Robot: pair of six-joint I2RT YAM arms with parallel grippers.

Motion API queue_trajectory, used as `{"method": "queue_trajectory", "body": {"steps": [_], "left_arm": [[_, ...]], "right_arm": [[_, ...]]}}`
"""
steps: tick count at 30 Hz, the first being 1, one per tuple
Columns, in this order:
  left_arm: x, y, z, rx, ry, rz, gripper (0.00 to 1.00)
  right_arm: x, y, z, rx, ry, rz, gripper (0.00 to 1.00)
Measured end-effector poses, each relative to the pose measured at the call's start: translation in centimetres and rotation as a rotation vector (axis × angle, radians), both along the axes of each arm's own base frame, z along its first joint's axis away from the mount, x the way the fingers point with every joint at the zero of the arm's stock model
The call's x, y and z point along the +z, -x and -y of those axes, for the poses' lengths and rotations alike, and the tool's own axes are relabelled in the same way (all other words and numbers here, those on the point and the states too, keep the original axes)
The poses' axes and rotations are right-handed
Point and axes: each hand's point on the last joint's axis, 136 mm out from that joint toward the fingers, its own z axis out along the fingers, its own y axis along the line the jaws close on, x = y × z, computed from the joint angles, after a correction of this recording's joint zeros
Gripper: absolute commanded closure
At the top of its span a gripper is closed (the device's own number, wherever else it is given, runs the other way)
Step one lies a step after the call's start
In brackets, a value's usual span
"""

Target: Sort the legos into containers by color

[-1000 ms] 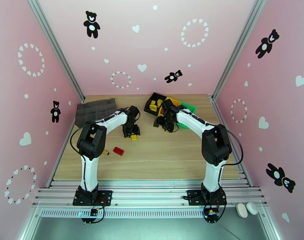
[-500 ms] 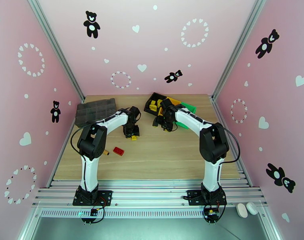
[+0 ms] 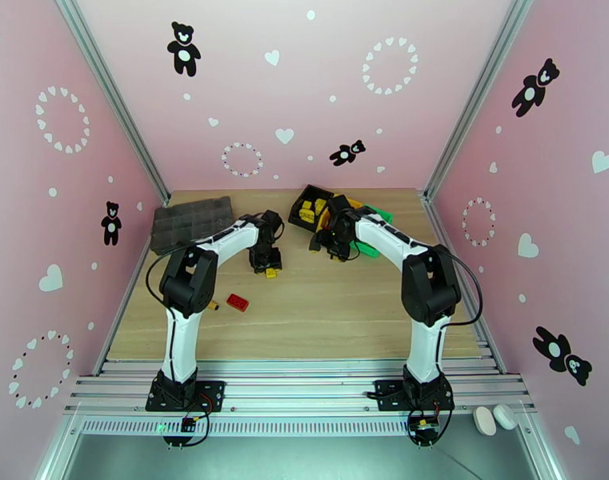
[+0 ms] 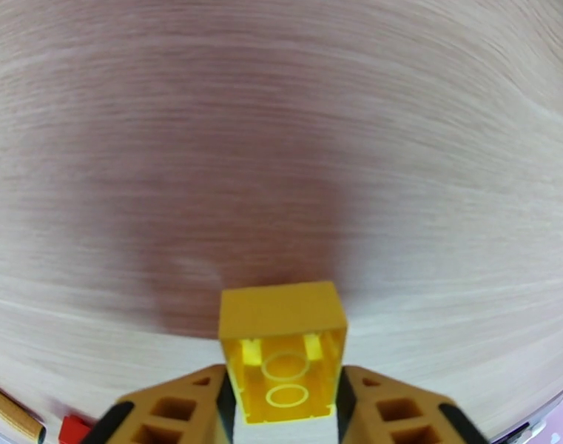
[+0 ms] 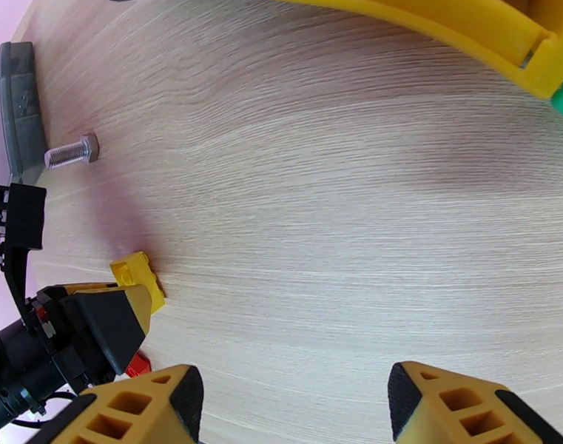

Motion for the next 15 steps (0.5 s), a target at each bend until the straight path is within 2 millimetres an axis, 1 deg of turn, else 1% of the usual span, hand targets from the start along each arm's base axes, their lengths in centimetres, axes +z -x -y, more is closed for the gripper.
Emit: {"method": "queue_trajectory", "body": {"steps": [3,7,11,13,15], "left_arm": [[-0.8,0.1,0.1,-0.001,-0.01,-0.016,0.52],[-0.6,-0.1,0.3,0.005,-0.012,-0.016,0.63],[0.2,-0.5,1.1,0.0,0.001,-0.002,0.67],[1.0,-1.1,1.7,0.001,0.027,0.014,0.67],[2.0,-1.8,2.8,0.001,0.075,0.034,0.67]], "right_arm": [[0.0,-0.2,0.3,-0.002,-0.002,0.0,0.3],[0.0,-0.3,0.7,0.001,-0.008,0.001,0.3],[0.1,-0.4,0.8,0.004,-0.013,0.001,0.3],[0.1,-0.5,0.9,0.005,-0.016,0.001,0.3],[0.1,-0.5,0.8,0.008,-0.023,0.0,0.31]]}}
